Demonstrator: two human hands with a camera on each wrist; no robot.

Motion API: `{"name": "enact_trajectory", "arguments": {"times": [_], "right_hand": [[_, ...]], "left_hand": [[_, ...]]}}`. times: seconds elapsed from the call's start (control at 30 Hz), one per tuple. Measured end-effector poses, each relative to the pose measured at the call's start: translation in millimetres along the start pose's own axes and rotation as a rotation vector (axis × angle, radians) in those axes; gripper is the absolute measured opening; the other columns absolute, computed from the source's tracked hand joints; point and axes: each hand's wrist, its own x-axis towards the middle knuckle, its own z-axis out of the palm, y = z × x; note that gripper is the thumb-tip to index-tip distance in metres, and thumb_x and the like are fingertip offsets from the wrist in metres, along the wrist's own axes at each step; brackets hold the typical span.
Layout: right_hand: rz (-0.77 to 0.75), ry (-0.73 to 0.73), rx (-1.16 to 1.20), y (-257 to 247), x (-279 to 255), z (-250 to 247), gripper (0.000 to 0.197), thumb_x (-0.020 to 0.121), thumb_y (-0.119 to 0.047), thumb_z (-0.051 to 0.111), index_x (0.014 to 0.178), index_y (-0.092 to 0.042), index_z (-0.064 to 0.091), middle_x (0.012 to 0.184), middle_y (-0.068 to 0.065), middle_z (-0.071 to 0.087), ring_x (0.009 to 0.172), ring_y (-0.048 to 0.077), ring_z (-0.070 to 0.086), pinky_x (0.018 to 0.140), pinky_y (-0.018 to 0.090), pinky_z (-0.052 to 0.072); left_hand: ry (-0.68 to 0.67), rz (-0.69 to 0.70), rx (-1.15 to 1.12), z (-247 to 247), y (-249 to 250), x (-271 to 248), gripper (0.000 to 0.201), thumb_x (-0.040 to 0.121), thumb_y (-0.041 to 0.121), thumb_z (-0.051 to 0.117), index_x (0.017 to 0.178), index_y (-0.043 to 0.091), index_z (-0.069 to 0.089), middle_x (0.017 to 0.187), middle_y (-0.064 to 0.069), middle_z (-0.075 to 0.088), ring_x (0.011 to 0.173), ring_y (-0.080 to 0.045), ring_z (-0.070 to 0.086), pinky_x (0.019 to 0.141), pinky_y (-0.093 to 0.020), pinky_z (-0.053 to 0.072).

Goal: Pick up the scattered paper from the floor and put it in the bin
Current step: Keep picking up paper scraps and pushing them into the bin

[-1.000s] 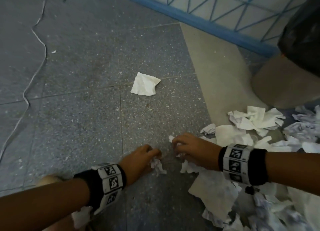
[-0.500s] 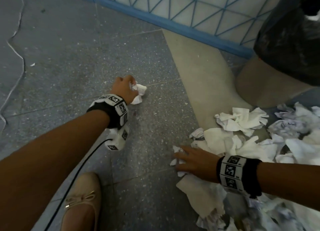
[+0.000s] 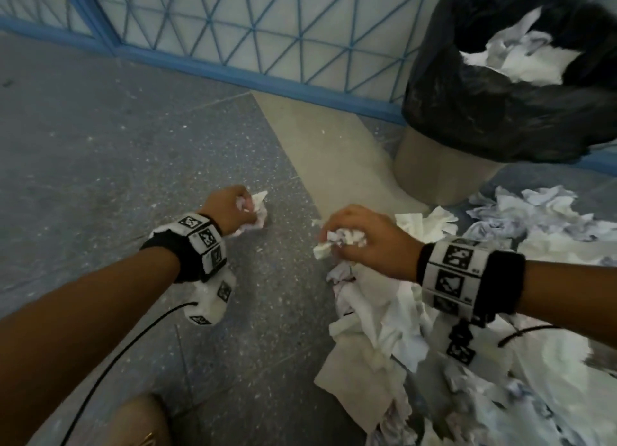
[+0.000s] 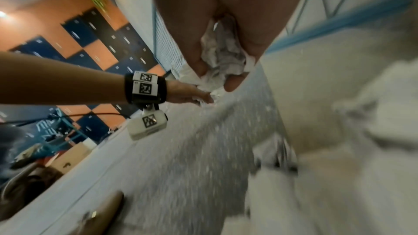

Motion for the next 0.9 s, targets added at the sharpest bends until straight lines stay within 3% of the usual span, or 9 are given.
{"name": "enact_trajectory", "arguments": {"times": [0.07, 0.2, 0.33, 0.47, 0.57, 0.63, 0.7, 0.8, 0.9], "right_hand": [[-0.050, 0.117, 0.008, -17, 2, -29, 0.022, 0.080, -0.005, 0.066, 0.101, -0.009, 0.067, 0.103, 0.012, 0.060, 0.098, 0.023, 0.057, 0.091, 0.031, 0.043], [-0.113, 0.368, -0.022, -43, -1, -108, 0.020, 0.084, -0.005, 0.062, 0.102, -0.012, 0.063, 0.098, 0.002, 0.057, 0.088, 0.008, 0.055, 0.083, 0.008, 0.040], [-0.142, 0.621, -0.103, -44, -13, -190, 0.027, 0.078, -0.008, 0.056, 0.085, -0.032, 0.047, 0.105, 0.017, 0.062, 0.092, 0.028, 0.059, 0.085, 0.041, 0.048], [0.007, 0.835, -0.178, -23, -18, -247, 0.027, 0.081, -0.009, 0.056, 0.092, -0.024, 0.037, 0.083, -0.006, 0.050, 0.080, 0.014, 0.048, 0.054, 0.014, 0.035], [0.231, 0.717, -0.214, 1, -13, -261, 0.041, 0.082, -0.007, 0.061, 0.103, -0.020, 0.029, 0.096, 0.005, 0.049, 0.075, 0.018, 0.049, 0.048, 0.016, 0.036], [0.354, 0.554, -0.168, 18, -9, -265, 0.058, 0.077, -0.006, 0.069, 0.121, -0.012, 0.031, 0.110, 0.009, 0.047, 0.089, 0.018, 0.050, 0.077, 0.016, 0.048], [0.415, 0.535, -0.147, 25, -9, -270, 0.069, 0.075, -0.007, 0.070, 0.130, -0.009, 0.029, 0.112, 0.005, 0.041, 0.106, 0.021, 0.048, 0.087, 0.029, 0.043], [0.427, 0.716, -0.235, 24, -13, -273, 0.049, 0.077, -0.006, 0.062, 0.121, -0.009, 0.041, 0.111, 0.011, 0.048, 0.102, 0.024, 0.052, 0.080, 0.031, 0.041], [0.538, 0.430, -0.519, 21, -16, -271, 0.038, 0.084, -0.012, 0.056, 0.122, -0.008, 0.055, 0.128, 0.015, 0.056, 0.114, 0.030, 0.054, 0.094, 0.035, 0.044]], "left_hand": [[-0.030, 0.098, -0.185, -19, 39, -3, 0.025, 0.070, 0.015, 0.076, 0.068, 0.021, 0.052, 0.085, -0.012, 0.060, 0.078, -0.022, 0.058, 0.075, -0.035, 0.052], [-0.040, 0.329, -0.562, -65, 138, -20, 0.032, 0.077, 0.000, 0.070, 0.067, 0.021, 0.047, 0.070, -0.002, 0.054, 0.048, 0.001, 0.059, 0.048, -0.015, 0.054], [-0.015, 0.576, -0.648, -90, 243, -33, 0.033, 0.078, -0.002, 0.067, 0.069, 0.021, 0.045, 0.071, 0.000, 0.053, 0.059, -0.007, 0.059, 0.054, -0.019, 0.054], [0.026, 0.697, -0.599, -74, 326, -27, 0.032, 0.074, 0.010, 0.071, 0.071, 0.027, 0.044, 0.080, 0.002, 0.054, 0.077, -0.020, 0.058, 0.073, -0.039, 0.057], [-0.018, 0.655, -0.466, -42, 360, -12, 0.028, 0.075, 0.025, 0.071, 0.090, 0.027, 0.048, 0.105, -0.005, 0.055, 0.085, -0.021, 0.056, 0.073, -0.040, 0.056], [-0.099, 0.577, -0.246, -22, 370, -4, 0.049, 0.083, 0.027, 0.065, 0.126, 0.017, 0.043, 0.118, -0.006, 0.051, 0.093, -0.023, 0.057, 0.064, -0.030, 0.052], [-0.168, 0.625, -0.034, -7, 375, 5, 0.065, 0.088, 0.021, 0.059, 0.143, 0.011, 0.027, 0.133, -0.011, 0.047, 0.111, -0.031, 0.057, 0.073, -0.036, 0.052], [-0.106, 0.789, 0.211, -4, 372, 6, 0.074, 0.091, 0.021, 0.055, 0.150, 0.013, 0.011, 0.152, -0.021, 0.025, 0.138, -0.031, 0.032, 0.107, -0.030, 0.028], [-0.174, 0.915, 0.327, 0, 372, 7, 0.069, 0.088, 0.042, 0.044, 0.140, -0.002, 0.034, 0.145, -0.021, 0.038, 0.134, -0.030, 0.038, 0.108, -0.027, 0.023]]}}
